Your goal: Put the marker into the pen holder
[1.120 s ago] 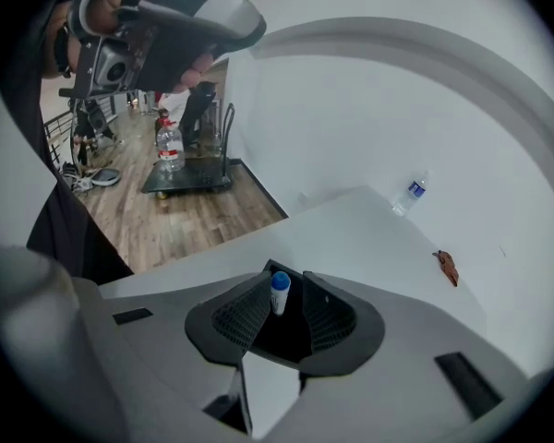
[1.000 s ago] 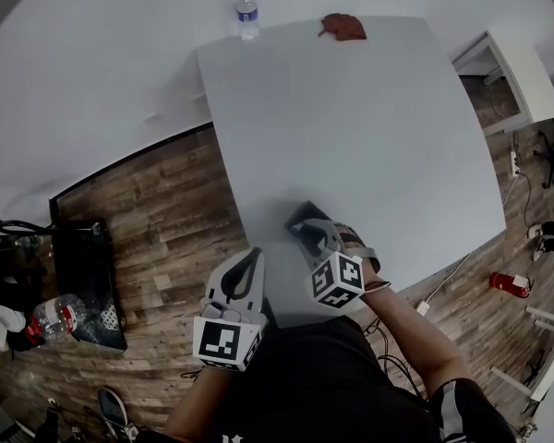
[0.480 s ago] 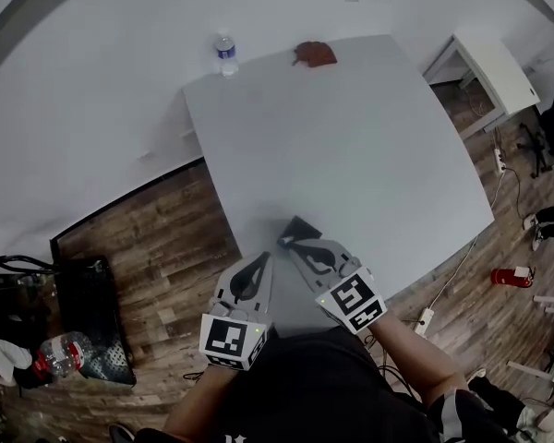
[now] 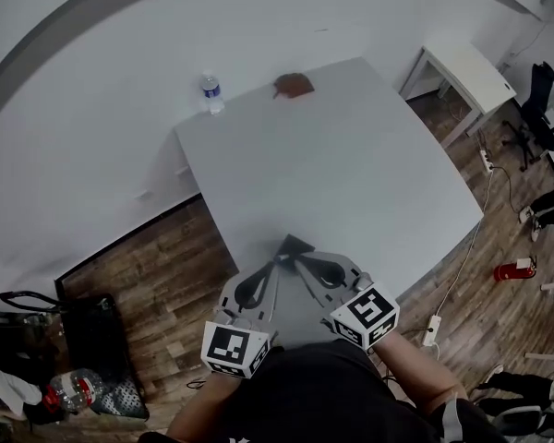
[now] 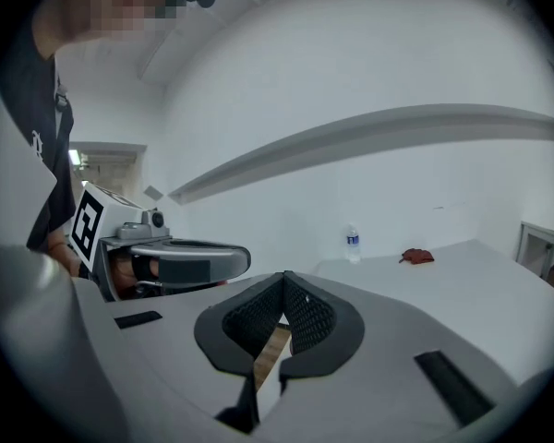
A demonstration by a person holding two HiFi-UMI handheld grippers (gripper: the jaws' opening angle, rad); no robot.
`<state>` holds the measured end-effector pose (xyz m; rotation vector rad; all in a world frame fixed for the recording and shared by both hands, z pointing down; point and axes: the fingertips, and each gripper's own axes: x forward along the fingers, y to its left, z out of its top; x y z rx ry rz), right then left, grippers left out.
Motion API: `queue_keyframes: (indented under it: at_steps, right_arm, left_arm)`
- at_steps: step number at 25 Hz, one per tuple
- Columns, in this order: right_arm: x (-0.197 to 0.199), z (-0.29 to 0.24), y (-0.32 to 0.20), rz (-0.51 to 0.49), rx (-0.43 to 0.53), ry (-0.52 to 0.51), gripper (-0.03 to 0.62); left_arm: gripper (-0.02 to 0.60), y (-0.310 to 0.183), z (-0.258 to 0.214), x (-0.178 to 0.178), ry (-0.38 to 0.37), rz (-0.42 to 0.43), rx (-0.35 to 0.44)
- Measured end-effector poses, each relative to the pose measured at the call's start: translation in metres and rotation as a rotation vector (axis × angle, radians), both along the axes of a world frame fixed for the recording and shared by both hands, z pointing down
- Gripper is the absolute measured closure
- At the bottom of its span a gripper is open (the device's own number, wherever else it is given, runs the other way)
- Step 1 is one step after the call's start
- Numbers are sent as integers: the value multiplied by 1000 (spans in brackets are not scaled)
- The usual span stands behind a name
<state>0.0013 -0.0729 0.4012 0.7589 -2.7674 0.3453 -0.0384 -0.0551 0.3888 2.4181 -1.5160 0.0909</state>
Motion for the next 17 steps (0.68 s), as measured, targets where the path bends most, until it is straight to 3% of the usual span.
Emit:
queue_keyframes:
  at_steps: [17]
  right_arm:
    - [20, -6, 7, 71, 24, 10, 579]
  left_arm:
    - [575, 10, -6, 13, -6, 37, 19]
